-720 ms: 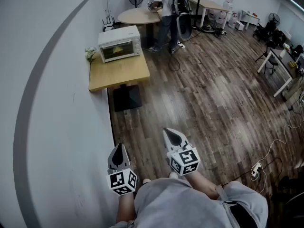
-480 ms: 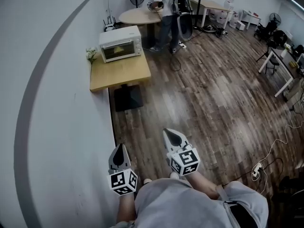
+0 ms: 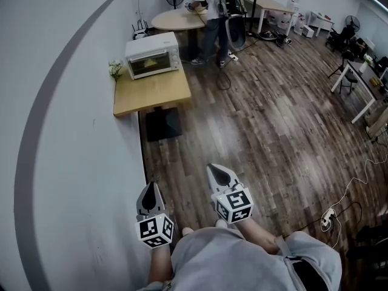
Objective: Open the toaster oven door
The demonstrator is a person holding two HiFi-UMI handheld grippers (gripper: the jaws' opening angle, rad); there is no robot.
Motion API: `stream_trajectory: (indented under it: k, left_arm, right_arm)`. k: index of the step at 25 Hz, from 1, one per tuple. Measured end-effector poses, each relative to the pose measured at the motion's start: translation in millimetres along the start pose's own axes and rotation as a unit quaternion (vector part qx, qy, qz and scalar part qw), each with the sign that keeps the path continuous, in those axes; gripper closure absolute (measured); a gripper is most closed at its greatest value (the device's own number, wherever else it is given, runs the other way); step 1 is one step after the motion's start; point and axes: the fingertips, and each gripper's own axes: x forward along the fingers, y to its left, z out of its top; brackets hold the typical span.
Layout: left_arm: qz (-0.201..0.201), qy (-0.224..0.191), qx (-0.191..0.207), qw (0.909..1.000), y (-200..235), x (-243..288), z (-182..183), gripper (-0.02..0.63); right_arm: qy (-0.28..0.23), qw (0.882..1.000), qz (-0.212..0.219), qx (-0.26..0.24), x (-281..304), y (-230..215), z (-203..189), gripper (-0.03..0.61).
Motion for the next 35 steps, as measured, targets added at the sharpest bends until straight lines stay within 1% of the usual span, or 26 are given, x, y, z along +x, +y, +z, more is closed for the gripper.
stream_trajectory:
  k: [7, 15, 19, 23, 27, 35]
  left_arm:
    - [0.013, -0.007, 0.005, 0.9999, -22, 9, 2, 0.611]
    - [0.014, 0.002, 0.001, 0.9999, -56, 22, -11, 0.611]
    - [0.016, 0.010, 0.001, 0.9998, -62, 32, -16, 0.611]
    - [0.022, 0.009, 0.000, 0.9997, -55, 49, -12, 0.611]
    - [0.024, 0.006, -0.001, 0.9997, -36, 77, -6, 0.611]
    - [0.000, 0.001, 0.005, 1.0000, 10, 155, 23, 0.611]
  right_arm:
    - [-0.009, 1.000, 0.009, -0.011, -8, -21, 5, 0.580]
    - [-0.002, 1.000, 0.020, -0.007, -7, -53, -1, 0.580]
    - [0.007, 1.000, 0.020, -0.001, 2, -66, -5, 0.580]
    - [0.014, 1.000, 0.024, 0.003, 23, -71, -7, 0.580]
    - [0.013, 1.000, 0.027, -0.001, 57, -72, -4, 0.580]
    - [0.015, 1.000, 0.011, -0.001, 144, -72, 10, 0.580]
